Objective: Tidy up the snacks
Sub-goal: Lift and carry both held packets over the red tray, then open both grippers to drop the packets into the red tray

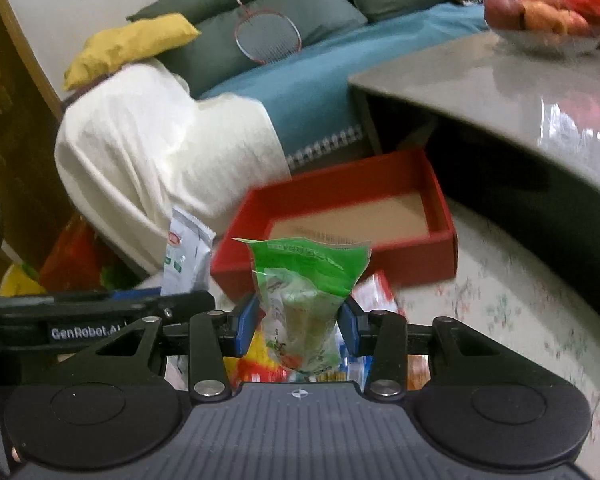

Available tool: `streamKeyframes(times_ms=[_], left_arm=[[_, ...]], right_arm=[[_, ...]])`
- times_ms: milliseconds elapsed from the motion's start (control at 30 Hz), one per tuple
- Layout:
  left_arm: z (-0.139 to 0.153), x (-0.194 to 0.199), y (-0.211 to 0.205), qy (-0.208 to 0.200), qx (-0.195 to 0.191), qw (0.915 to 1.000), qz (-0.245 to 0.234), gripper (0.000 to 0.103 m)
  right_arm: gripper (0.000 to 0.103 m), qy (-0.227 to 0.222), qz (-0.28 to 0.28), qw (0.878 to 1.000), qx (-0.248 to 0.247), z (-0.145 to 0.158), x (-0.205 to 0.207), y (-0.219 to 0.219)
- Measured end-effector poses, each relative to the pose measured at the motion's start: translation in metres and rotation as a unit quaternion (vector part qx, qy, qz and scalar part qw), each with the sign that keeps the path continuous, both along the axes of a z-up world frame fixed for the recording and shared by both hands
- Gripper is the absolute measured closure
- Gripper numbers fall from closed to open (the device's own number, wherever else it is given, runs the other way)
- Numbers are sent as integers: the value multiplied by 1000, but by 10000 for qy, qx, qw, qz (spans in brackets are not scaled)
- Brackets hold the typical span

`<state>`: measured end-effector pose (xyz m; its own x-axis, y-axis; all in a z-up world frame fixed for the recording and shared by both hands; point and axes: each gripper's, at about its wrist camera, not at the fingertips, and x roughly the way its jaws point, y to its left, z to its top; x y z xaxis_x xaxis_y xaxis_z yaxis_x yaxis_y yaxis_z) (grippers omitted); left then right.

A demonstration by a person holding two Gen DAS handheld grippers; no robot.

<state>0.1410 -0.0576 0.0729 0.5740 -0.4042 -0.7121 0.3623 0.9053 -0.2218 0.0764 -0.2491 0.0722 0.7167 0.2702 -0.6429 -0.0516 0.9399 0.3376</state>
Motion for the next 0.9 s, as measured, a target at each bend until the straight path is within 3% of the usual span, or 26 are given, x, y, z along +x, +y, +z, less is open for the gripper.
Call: streamKeyframes(times_ms=[467,900], left_arm=[[11,68,-23,-364,104,9989,258,54],[-27,126,-35,-217,672,9961,536,54]], right_arm=[[52,-331,-53,9994,-84,21,71,-2],[52,183,-226,9991,-308,-18,147,-6]])
